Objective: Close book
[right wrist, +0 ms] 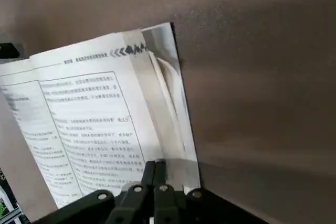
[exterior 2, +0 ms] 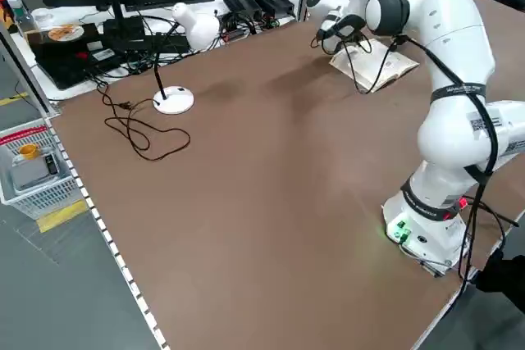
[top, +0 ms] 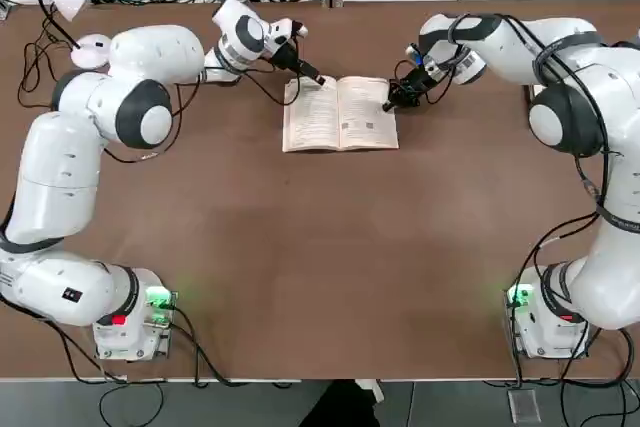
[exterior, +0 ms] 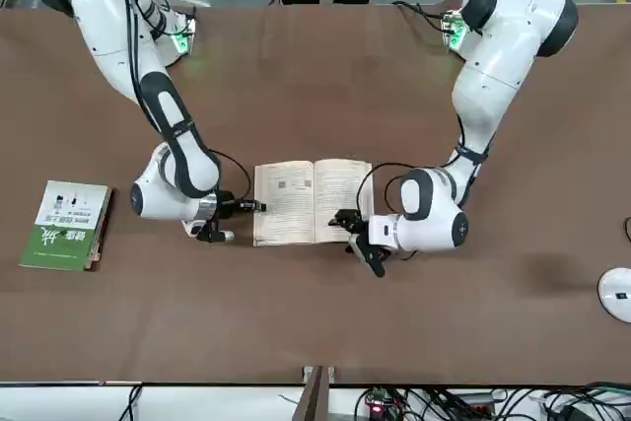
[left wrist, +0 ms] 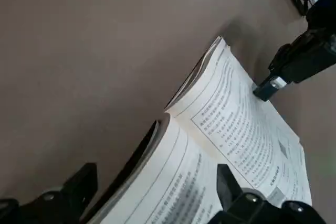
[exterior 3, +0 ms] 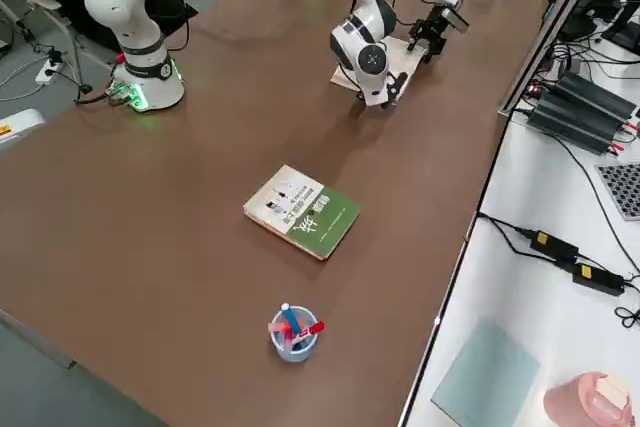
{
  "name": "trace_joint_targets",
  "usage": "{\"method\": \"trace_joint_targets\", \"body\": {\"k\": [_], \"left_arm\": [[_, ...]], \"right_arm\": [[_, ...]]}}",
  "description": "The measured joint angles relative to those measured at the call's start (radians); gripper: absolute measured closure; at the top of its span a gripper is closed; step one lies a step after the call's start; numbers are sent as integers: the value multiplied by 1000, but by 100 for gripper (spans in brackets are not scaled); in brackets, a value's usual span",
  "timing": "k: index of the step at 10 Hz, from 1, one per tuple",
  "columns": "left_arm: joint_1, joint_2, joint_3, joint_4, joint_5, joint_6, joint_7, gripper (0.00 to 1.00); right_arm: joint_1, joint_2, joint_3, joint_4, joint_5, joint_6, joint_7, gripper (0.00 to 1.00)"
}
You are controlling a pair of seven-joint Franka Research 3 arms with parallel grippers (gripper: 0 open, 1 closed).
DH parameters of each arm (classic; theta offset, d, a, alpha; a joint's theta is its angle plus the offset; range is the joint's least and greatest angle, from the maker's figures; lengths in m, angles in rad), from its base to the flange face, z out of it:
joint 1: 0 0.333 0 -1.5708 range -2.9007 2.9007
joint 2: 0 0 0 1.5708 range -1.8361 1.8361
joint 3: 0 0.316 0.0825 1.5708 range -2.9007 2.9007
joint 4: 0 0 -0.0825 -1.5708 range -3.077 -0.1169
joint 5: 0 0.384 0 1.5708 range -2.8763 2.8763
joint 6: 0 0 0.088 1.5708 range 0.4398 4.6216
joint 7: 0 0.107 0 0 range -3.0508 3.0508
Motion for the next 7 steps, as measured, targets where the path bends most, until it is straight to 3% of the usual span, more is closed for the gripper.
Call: {"method": "trace_joint_targets", "body": {"k": [7], "left_arm": [[8,7,-1,3,-44,-23,0,0]], "right_arm": [[0,0,0,0,0,0,0,99]]}}
